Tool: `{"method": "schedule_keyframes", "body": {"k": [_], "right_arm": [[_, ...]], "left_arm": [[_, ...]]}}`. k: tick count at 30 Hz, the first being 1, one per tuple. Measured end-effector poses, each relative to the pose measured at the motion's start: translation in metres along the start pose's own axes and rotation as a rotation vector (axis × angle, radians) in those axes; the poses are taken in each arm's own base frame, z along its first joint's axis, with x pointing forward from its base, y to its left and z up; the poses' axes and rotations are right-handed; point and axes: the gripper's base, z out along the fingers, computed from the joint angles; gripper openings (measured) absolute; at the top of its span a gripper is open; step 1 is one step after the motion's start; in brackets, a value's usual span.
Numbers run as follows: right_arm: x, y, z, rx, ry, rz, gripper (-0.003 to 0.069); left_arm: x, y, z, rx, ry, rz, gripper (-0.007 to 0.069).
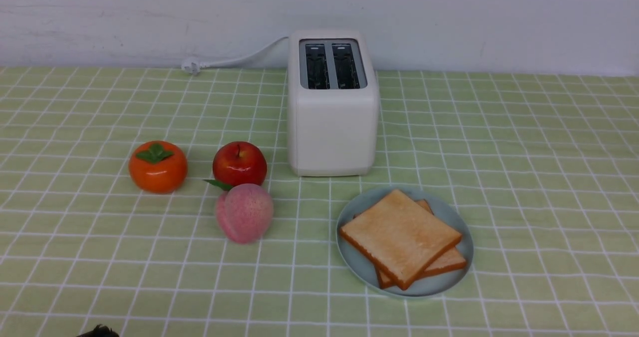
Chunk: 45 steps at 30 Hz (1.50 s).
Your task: Take toasted bread from bread machine on green coffee tablecloth place on plate.
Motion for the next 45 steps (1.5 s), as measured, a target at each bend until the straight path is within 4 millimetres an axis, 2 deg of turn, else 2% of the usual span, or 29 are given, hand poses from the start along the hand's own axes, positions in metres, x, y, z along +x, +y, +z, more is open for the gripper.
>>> {"method": "schedule_keyframes", "body": {"k": [4,9,13,16,18,22,45], "right_arm": [[0.000,0.000,0.000,0.000,0.000,0.000,-0.0006],[0.000,0.000,0.000,0.000,0.000,0.000,-0.0002],[0.000,0.000,0.000,0.000,0.000,0.000,0.0001],[0.000,0.000,0.000,0.000,0.000,0.000,0.0002],[0.000,0.000,0.000,0.000,0.000,0.000,0.0003],[0.000,0.000,0.000,0.000,0.000,0.000,0.0006],[0.000,0.000,0.000,0.000,0.000,0.000,0.0028]], "left_arm": [[-0.004,0.004,-0.003,-0.068,-0.053,0.059,0.0048],[-0.005,0.015,-0.012,-0.237,-0.163,0.078,-0.0013],[0.019,0.030,-0.016,-0.409,-0.209,0.067,-0.0013],[0.042,0.042,-0.013,-0.494,-0.141,-0.013,-0.0013],[0.056,0.045,-0.013,-0.540,-0.027,-0.081,-0.0013],[0.065,0.046,-0.014,-0.557,0.052,-0.123,-0.0013],[0.066,0.046,-0.014,-0.556,0.053,-0.132,-0.0013]]}}
